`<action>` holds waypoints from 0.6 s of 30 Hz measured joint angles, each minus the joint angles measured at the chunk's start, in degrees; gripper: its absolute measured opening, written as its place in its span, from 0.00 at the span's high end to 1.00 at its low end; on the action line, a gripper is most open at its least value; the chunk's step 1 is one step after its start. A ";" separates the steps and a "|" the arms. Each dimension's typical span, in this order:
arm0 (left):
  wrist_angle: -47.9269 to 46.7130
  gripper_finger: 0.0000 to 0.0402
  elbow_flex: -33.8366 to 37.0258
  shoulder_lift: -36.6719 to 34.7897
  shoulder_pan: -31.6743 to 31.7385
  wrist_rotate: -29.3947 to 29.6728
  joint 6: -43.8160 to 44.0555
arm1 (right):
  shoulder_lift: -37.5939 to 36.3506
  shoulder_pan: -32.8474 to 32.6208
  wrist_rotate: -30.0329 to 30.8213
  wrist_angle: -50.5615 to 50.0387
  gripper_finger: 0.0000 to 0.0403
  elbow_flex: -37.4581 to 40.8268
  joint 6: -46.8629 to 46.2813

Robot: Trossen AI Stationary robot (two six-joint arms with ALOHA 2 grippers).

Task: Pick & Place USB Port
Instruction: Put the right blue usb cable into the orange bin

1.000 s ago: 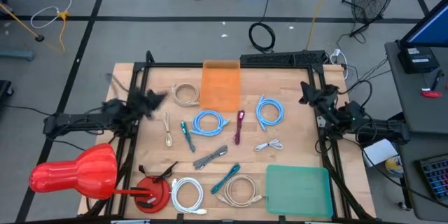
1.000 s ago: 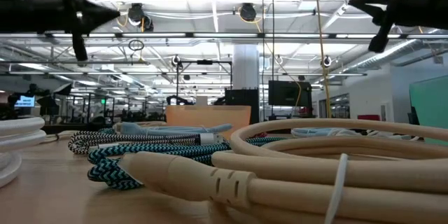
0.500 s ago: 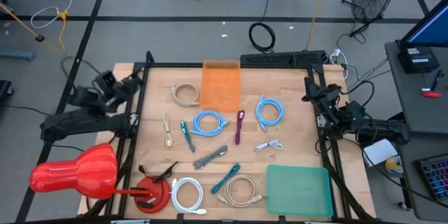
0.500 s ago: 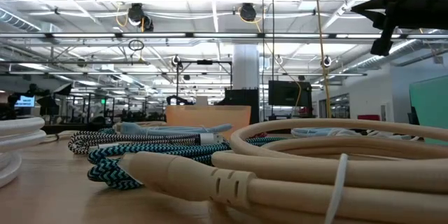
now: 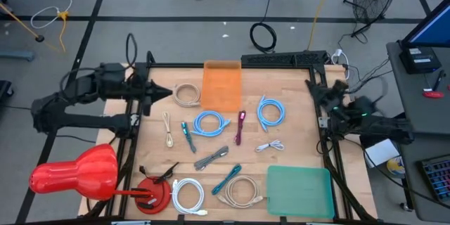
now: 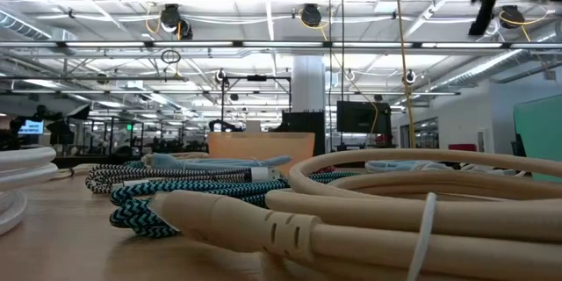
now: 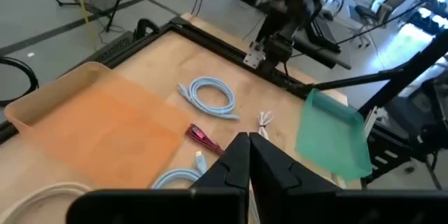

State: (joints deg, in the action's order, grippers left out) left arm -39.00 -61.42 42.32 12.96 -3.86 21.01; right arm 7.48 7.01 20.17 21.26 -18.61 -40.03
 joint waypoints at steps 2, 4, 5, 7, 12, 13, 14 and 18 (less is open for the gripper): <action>0.00 0.98 -0.22 0.76 0.40 -0.04 -0.41 | 3.60 0.00 -3.17 -8.66 0.88 -6.96 0.59; -0.70 0.98 -0.22 1.15 1.27 -0.03 -0.44 | 8.24 0.00 -7.28 -16.92 0.82 -13.59 0.27; -1.14 0.98 -0.22 1.23 1.81 -0.16 -0.43 | 10.69 0.00 -9.57 -20.13 0.80 -17.04 0.14; -1.82 0.98 -0.22 1.16 2.61 -0.69 -0.43 | 15.66 0.00 -14.17 -25.49 0.74 -22.90 -0.14; -3.77 0.98 -0.22 0.63 4.06 -1.13 -0.79 | 28.60 -0.04 -25.87 -33.00 0.66 -31.83 -3.10; -4.27 0.98 -0.22 0.48 4.18 -1.14 -0.66 | 31.01 -0.25 -28.24 -33.21 0.65 -32.93 -3.96; -4.74 0.98 -0.22 0.35 4.28 -1.14 -0.44 | 33.32 -0.57 -30.36 -34.25 0.65 -33.73 -4.81; -5.76 0.98 -0.22 0.30 4.28 -1.22 -0.36 | 41.42 -2.91 -35.22 -42.45 0.65 -36.05 -6.99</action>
State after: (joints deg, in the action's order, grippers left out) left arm -44.76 -61.65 42.62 17.23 -5.08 20.65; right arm 48.90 4.10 -15.05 -21.19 -54.66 -47.02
